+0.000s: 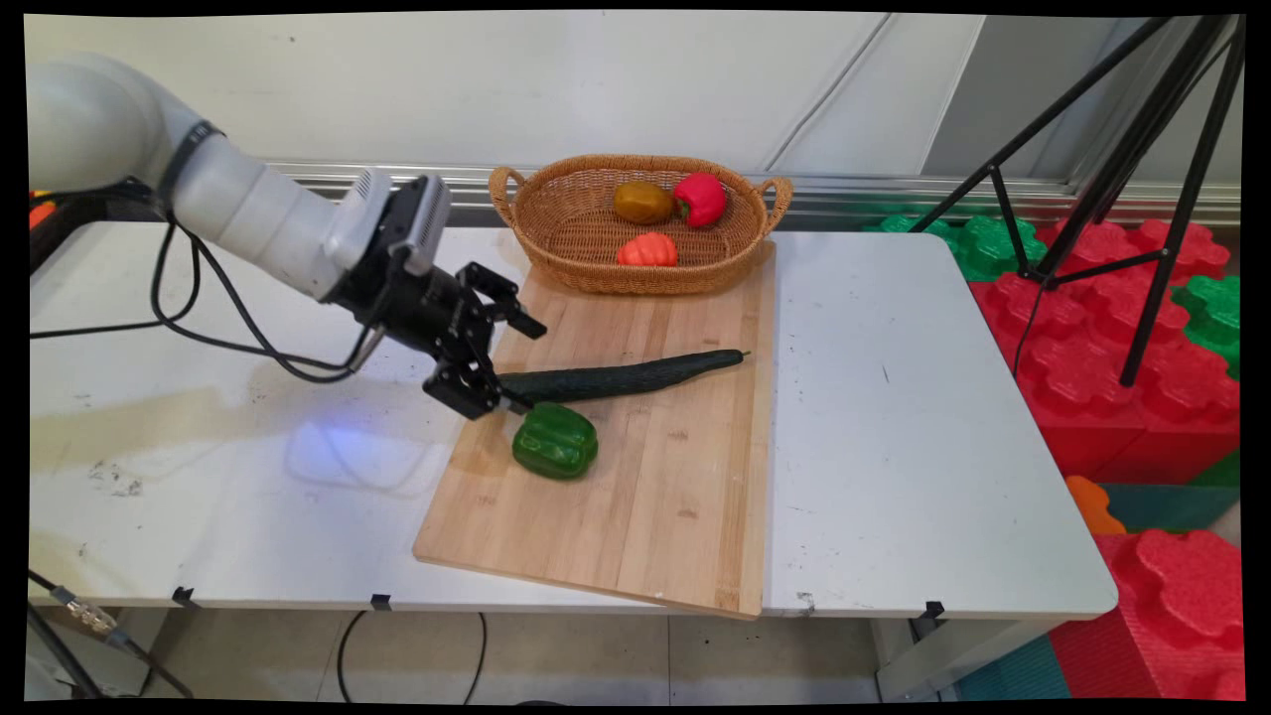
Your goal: Pick up the potato from the vegetable basket
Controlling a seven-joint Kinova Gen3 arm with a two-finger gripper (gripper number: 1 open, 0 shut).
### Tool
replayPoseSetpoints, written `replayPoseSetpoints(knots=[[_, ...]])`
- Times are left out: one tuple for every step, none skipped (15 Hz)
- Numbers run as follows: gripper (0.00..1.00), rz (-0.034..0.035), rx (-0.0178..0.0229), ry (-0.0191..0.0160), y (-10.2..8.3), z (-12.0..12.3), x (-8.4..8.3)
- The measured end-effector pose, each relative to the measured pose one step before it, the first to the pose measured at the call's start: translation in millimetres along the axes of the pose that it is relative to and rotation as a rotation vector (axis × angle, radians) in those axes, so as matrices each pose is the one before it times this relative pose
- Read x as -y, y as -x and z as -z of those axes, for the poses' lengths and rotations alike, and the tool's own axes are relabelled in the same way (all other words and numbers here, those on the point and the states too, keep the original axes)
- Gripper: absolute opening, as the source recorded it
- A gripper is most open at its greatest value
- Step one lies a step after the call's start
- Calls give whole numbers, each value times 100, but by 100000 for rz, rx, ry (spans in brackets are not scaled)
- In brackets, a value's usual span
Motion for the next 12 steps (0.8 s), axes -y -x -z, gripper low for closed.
replayPoseSetpoints(knots=[[100,210,-94,-379,-97,433,191],[100,198,-107,-667,-139,652,313],[100,55,88,-976,-129,764,452],[100,-144,176,-727,-97,527,368],[100,-142,133,-820,-102,517,412],[100,-483,398,-1132,-143,689,600],[100,-555,307,-1131,-134,583,542],[100,-518,275,-787,-90,355,391],[100,-945,352,-1243,-184,507,612],[100,-715,290,-918,-120,324,424],[100,-934,393,-1347,-159,456,613],[100,-1252,539,-2120,-229,574,968]])
